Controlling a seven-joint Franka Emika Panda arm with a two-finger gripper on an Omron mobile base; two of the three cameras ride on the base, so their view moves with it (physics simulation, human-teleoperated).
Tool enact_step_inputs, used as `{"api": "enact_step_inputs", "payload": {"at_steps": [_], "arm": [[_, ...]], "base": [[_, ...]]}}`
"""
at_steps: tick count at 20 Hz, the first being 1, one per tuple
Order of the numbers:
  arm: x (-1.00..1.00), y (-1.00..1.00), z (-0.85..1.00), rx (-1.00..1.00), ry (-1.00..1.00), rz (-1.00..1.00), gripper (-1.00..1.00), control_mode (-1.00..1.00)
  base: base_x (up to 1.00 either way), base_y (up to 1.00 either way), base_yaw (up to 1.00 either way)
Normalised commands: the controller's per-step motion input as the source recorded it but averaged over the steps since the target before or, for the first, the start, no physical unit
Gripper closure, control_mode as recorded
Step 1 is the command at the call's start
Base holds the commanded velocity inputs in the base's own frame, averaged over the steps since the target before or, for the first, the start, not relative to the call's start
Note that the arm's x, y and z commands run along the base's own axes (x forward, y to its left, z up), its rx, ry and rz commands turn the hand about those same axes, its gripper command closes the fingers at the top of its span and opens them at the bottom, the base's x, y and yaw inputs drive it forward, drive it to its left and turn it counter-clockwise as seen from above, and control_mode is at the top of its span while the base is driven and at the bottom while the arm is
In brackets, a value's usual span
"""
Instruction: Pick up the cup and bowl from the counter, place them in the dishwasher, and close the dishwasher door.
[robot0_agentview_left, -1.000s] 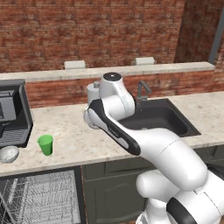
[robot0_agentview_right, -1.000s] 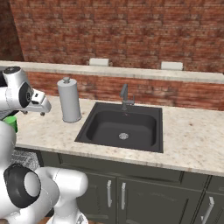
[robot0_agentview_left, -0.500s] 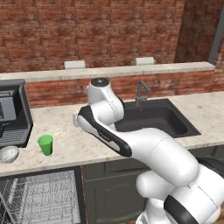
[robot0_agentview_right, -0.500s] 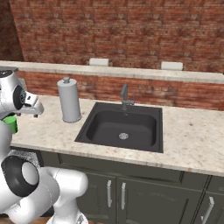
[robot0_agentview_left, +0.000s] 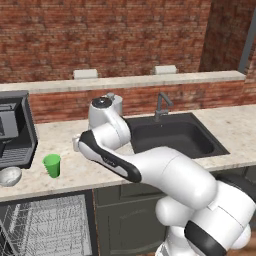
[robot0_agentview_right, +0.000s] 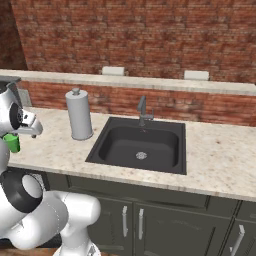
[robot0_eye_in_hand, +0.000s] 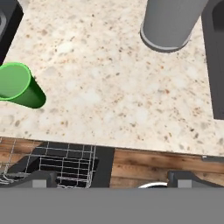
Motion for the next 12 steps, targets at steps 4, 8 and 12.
{"api": "enact_step_inputs", "payload": {"at_steps": [4, 8, 12], "arm": [[0.00, 0.31, -0.12, 0.02, 0.00, 0.00, -1.00, -1.00], [0.01, 0.28, -0.08, 0.03, 0.00, 0.00, -1.00, -1.00], [0.07, 0.25, -0.11, 0.01, 0.00, 0.00, -1.00, -1.00]], "base": [[0.00, 0.00, 0.00], [0.00, 0.00, 0.00], [0.00, 0.00, 0.00]]}}
